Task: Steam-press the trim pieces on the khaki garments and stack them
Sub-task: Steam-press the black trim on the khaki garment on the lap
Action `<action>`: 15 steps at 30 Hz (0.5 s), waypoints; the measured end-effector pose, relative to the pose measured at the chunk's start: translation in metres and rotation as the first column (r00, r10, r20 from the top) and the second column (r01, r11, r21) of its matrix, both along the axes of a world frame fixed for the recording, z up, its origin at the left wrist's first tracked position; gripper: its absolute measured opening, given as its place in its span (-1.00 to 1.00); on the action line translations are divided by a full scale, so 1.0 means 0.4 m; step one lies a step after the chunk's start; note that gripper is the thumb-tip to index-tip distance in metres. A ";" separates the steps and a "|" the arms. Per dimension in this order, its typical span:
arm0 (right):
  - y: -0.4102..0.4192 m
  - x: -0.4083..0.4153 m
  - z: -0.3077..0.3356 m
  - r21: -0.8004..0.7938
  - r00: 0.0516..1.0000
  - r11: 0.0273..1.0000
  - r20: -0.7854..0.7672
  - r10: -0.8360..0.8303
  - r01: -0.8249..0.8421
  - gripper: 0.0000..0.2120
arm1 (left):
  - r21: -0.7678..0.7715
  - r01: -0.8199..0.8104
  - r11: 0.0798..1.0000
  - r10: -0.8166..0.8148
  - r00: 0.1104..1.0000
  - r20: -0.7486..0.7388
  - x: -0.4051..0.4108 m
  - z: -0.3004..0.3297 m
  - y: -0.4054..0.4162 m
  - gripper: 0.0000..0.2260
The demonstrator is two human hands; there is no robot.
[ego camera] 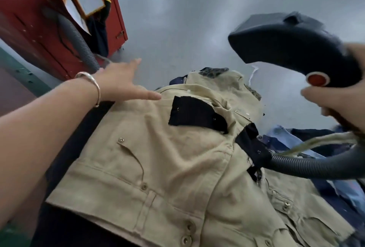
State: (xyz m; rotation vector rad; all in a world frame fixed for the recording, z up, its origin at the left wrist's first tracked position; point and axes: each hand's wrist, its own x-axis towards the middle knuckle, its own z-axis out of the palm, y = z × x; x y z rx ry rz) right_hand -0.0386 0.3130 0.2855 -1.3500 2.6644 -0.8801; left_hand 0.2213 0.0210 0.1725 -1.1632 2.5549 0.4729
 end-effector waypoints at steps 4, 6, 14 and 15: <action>-0.006 0.114 -0.038 0.108 0.991 0.994 0.137 -0.002 -0.013 -0.67 | 0.386 -0.055 0.921 0.112 0.986 -0.126 -0.003 -0.034 -0.011 -0.43; -0.032 0.087 -0.053 0.034 0.998 0.999 0.052 -0.016 0.015 -0.62 | 0.519 -0.051 0.853 0.295 0.867 -0.401 0.040 -0.026 -0.007 -0.74; -0.037 0.022 -0.119 0.041 0.996 0.998 0.082 0.047 -0.051 -0.60 | 0.325 -0.576 0.750 0.620 0.443 -0.647 0.405 -0.046 0.151 -0.59; -0.041 0.018 -0.129 0.062 0.995 0.996 0.087 0.056 -0.062 -0.59 | 0.322 -0.617 0.718 0.646 0.419 -0.637 0.425 -0.046 0.177 -0.55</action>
